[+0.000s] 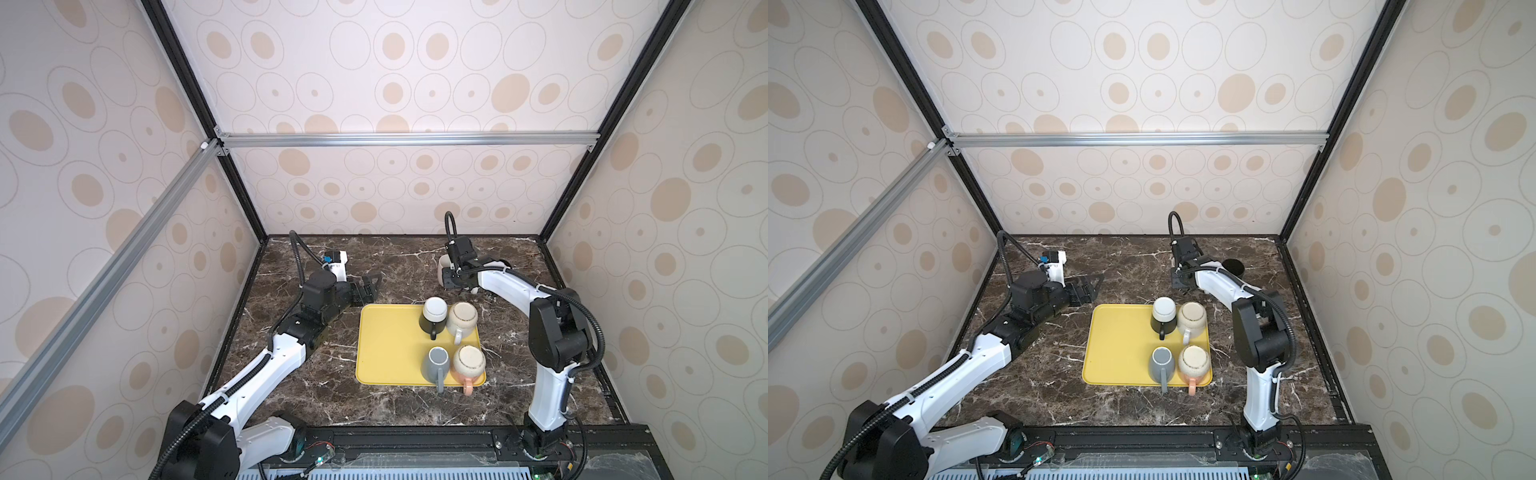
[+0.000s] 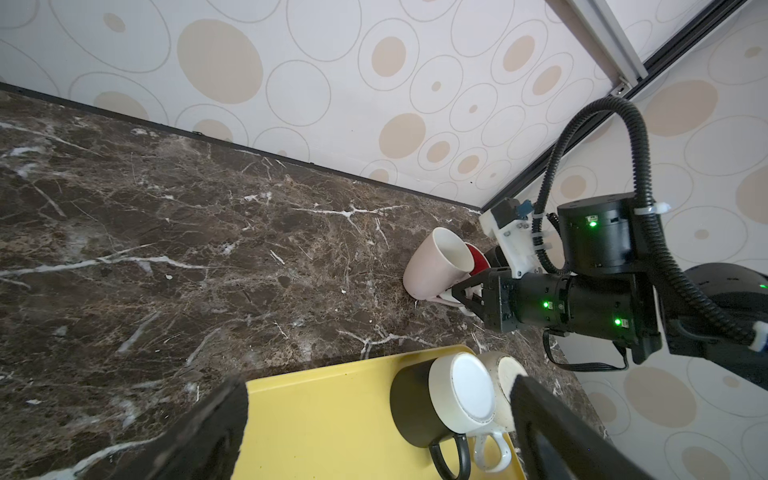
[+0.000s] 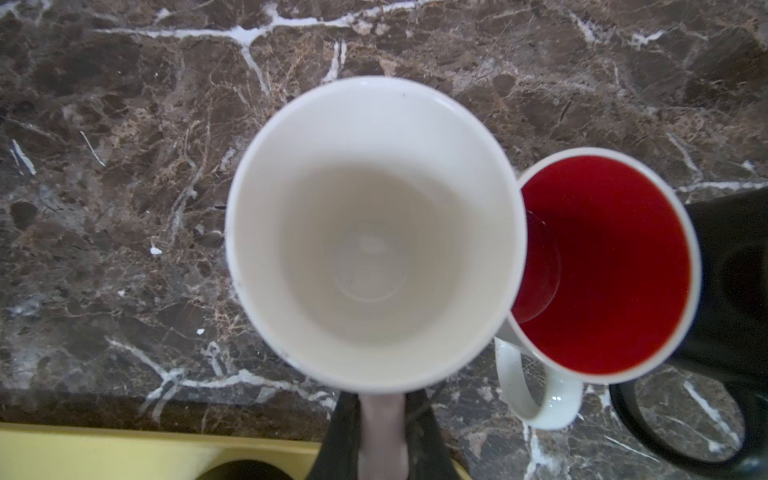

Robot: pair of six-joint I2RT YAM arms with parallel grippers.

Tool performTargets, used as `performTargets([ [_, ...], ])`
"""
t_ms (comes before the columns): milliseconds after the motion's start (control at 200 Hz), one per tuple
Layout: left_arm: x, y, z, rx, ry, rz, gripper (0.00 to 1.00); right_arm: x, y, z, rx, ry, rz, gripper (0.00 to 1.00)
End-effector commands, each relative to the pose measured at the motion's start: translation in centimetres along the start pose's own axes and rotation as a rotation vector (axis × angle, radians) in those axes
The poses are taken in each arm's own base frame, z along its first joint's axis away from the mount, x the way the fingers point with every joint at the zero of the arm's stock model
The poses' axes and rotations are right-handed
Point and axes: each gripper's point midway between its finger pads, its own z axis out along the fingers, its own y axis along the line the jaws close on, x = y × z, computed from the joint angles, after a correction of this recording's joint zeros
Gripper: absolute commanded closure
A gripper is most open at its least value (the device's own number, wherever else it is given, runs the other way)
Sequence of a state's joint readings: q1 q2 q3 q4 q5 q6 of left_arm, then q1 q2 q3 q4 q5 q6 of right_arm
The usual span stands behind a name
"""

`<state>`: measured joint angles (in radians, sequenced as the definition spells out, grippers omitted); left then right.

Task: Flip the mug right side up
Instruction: 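Lower the pink mug upright beside the red-lined mug with the right gripper, then release the pink mug and raise the right gripper while the left moves toward the tray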

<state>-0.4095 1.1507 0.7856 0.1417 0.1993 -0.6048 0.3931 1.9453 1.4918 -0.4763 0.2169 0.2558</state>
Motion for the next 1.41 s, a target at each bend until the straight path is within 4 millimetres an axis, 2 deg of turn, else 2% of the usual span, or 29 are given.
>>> performTargets([
  [0, -0.8, -0.5, -0.1, 0.016, -0.029, 0.016, 0.01, -1.5, 0.0, -0.5, 0.021, -0.07, 0.006, 1.0],
  [220, -0.8, -0.5, -0.3, 0.019, -0.034, 0.014, 0.01, -0.6, 0.0, 0.1, 0.044, -0.059, 0.006, 1.0],
  [385, -0.8, -0.4, -0.7, 0.011, -0.041, 0.013, 0.01, -0.6, 0.3, -0.3, 0.044, -0.067, 0.006, 1.0],
  [725, -0.8, -0.2, -1.2, 0.001, -0.046, 0.016, 0.0, -0.5, 0.6, -1.1, 0.034, -0.069, 0.018, 0.83],
  [1265, -0.5, 0.0, -1.6, -0.004, -0.048, 0.016, 0.0, -0.4, 0.8, -1.8, 0.021, -0.068, 0.026, 0.75],
  [1400, -0.2, 0.1, -1.5, -0.003, -0.04, 0.014, 0.0, -0.5, 0.9, -2.6, 0.009, -0.076, 0.035, 0.73],
])
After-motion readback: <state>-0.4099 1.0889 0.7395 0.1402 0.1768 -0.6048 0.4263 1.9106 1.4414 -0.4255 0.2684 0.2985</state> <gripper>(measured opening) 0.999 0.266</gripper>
